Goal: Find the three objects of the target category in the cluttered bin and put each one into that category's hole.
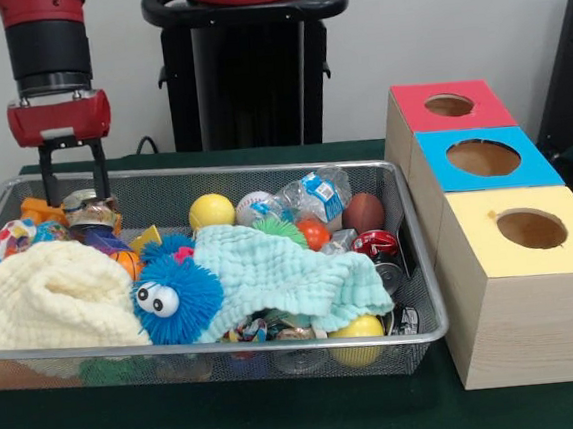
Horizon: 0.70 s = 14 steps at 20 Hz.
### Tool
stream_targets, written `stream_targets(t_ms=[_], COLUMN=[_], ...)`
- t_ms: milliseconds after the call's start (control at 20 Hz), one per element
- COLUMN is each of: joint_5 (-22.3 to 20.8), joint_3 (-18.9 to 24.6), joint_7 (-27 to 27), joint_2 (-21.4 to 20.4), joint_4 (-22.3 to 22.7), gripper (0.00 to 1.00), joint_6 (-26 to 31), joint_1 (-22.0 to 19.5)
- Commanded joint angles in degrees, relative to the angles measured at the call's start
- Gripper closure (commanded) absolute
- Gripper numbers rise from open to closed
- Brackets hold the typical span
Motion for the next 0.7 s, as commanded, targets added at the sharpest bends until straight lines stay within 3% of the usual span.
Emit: stream_targets(t_ms=[50, 350, 550, 700], joint_5=[-3.77, -6.45, -7.99, -10.01], joint_3=[7.41, 5.79, 4.64, 1.45], joint_7=[-1.48, -0.35, 1.45, 1.86], joint_2=[1.86, -0.63, 1.07, 1.04], joint_4=[3.52, 5.21, 5.55, 4.32], gripper=[0.00, 0.00, 0.00, 0.00], joint_6=[3.38, -0.10, -2.63, -4.07], joint_1=[-5.68, -5.36, -5.58, -3.06])
